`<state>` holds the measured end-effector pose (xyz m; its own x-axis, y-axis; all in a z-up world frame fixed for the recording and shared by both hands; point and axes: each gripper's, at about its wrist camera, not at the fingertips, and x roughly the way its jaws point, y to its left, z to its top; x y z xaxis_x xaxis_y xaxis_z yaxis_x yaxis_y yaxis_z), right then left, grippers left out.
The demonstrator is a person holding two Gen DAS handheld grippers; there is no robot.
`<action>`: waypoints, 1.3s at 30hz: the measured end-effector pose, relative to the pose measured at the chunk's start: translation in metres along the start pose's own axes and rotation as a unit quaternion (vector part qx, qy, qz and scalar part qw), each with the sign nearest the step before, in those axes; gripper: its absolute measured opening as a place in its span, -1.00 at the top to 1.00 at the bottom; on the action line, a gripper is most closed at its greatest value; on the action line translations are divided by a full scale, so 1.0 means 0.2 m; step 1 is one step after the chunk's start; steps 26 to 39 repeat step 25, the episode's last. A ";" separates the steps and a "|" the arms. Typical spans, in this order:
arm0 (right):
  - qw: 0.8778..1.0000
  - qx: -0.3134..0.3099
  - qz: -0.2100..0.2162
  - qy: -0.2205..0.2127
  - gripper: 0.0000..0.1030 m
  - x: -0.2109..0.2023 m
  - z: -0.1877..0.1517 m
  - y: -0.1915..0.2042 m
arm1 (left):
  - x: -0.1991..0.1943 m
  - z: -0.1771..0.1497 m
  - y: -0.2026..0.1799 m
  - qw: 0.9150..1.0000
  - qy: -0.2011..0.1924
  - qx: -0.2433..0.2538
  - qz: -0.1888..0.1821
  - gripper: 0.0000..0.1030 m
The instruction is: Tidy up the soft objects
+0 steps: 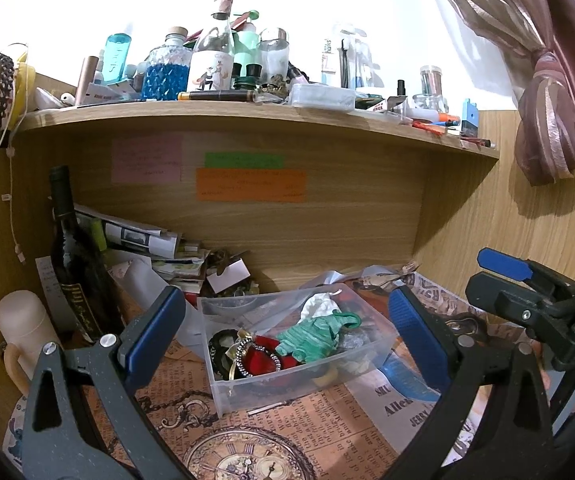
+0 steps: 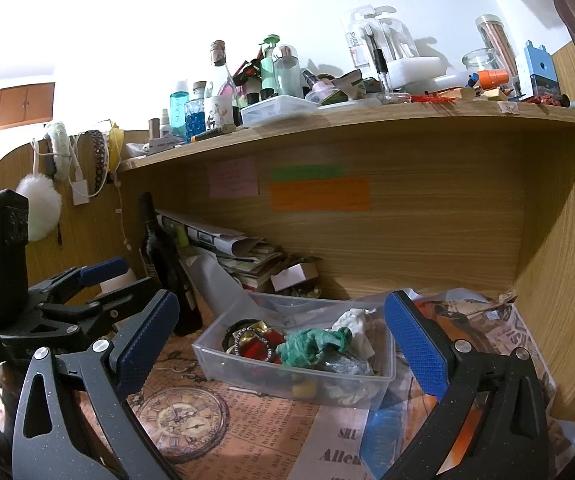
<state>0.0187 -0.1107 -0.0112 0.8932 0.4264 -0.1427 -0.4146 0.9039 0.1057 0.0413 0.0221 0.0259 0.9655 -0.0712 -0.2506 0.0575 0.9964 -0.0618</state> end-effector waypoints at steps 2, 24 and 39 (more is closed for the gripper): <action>1.000 0.000 -0.001 0.000 -1.00 0.00 0.00 0.00 | 0.00 0.00 -0.01 1.000 0.001 0.001 -0.001 -1.00; 1.000 0.008 0.001 0.009 -1.00 0.03 -0.02 -0.04 | 0.02 -0.02 0.01 1.000 0.005 0.000 -0.010 -1.00; 1.000 0.008 0.001 0.009 -1.00 0.03 -0.03 -0.04 | 0.02 -0.02 0.01 1.000 0.005 0.000 -0.011 -1.00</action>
